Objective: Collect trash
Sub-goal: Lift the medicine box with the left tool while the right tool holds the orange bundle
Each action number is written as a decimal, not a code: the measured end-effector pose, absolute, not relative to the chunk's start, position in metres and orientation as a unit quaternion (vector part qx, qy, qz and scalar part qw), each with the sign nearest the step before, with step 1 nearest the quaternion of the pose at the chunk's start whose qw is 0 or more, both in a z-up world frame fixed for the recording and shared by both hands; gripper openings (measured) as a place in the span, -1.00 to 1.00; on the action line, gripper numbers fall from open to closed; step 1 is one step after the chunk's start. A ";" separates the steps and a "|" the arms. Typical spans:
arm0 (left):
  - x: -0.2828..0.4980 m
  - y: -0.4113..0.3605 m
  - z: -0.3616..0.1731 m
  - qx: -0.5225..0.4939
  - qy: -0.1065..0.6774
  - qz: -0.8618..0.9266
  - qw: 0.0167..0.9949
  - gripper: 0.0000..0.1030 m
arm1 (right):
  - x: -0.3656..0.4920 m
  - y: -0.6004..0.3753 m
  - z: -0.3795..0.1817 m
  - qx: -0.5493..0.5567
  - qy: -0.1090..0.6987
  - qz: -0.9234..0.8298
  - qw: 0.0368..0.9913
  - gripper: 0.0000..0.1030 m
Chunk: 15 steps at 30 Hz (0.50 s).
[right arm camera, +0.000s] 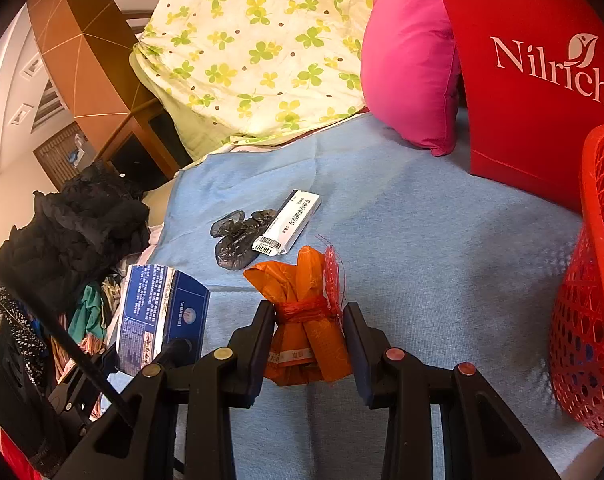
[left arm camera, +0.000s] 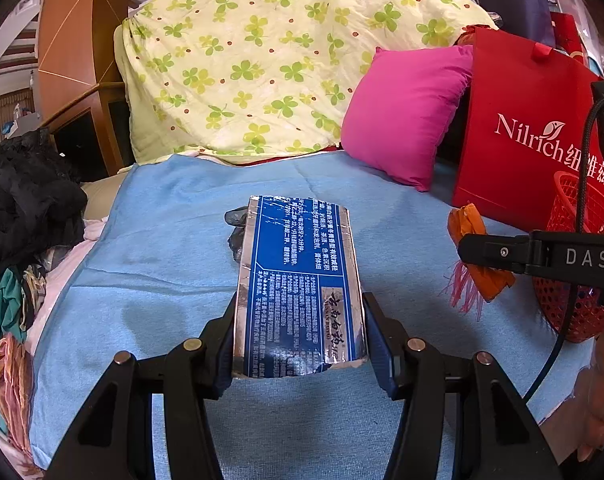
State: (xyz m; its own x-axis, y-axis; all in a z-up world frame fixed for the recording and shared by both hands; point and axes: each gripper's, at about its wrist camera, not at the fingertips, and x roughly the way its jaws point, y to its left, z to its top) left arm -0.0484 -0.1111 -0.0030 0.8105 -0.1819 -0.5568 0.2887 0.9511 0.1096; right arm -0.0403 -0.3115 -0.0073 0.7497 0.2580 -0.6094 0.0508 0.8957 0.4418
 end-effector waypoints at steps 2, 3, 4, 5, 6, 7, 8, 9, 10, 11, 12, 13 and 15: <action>-0.049 -0.111 -0.003 0.095 0.282 -0.125 0.947 0.11 | -0.040 -0.311 -0.007 0.221 0.349 0.056 0.909 -0.26; -0.049 -0.111 -0.002 0.095 0.281 -0.126 0.947 0.11 | -0.041 -0.311 -0.007 0.221 0.349 0.056 0.909 -0.26; -0.048 -0.111 -0.002 0.095 0.282 -0.125 0.947 0.11 | -0.041 -0.311 -0.007 0.221 0.349 0.057 0.909 -0.26; -0.048 -0.111 -0.003 0.095 0.282 -0.125 0.947 0.11 | -0.041 -0.311 -0.007 0.222 0.349 0.057 0.909 -0.26; -0.048 -0.111 -0.003 0.095 0.282 -0.124 0.946 0.11 | -0.041 -0.311 -0.007 0.220 0.349 0.056 0.909 -0.26; -0.049 -0.111 -0.003 0.095 0.282 -0.124 0.947 0.11 | -0.041 -0.311 -0.007 0.220 0.348 0.055 0.910 -0.26; -0.049 -0.111 -0.003 0.095 0.282 -0.125 0.946 0.11 | -0.041 -0.311 -0.007 0.220 0.349 0.056 0.909 -0.26; -0.049 -0.111 -0.003 0.095 0.282 -0.125 0.946 0.11 | -0.041 -0.311 -0.007 0.221 0.349 0.056 0.909 -0.26; -0.048 -0.111 -0.003 0.095 0.282 -0.125 0.946 0.11 | -0.041 -0.311 -0.007 0.221 0.349 0.056 0.909 -0.26; -0.049 -0.111 -0.003 0.095 0.283 -0.125 0.946 0.11 | -0.041 -0.311 -0.007 0.220 0.348 0.055 0.909 -0.26; -0.049 -0.111 -0.003 0.095 0.283 -0.125 0.946 0.11 | -0.041 -0.311 -0.007 0.220 0.349 0.055 0.909 -0.26; -0.048 -0.111 -0.003 0.096 0.282 -0.125 0.946 0.11 | -0.041 -0.311 -0.007 0.221 0.349 0.055 0.909 -0.26; -0.048 -0.111 -0.003 0.095 0.283 -0.126 0.946 0.11 | -0.042 -0.311 -0.007 0.222 0.349 0.055 0.909 -0.26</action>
State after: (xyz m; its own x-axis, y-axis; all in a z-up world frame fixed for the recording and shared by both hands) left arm -0.0480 -0.1113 -0.0028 0.8086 -0.1838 -0.5589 0.2914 0.9504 0.1090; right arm -0.0416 -0.3114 -0.0070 0.7504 0.2553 -0.6098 0.0543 0.8955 0.4418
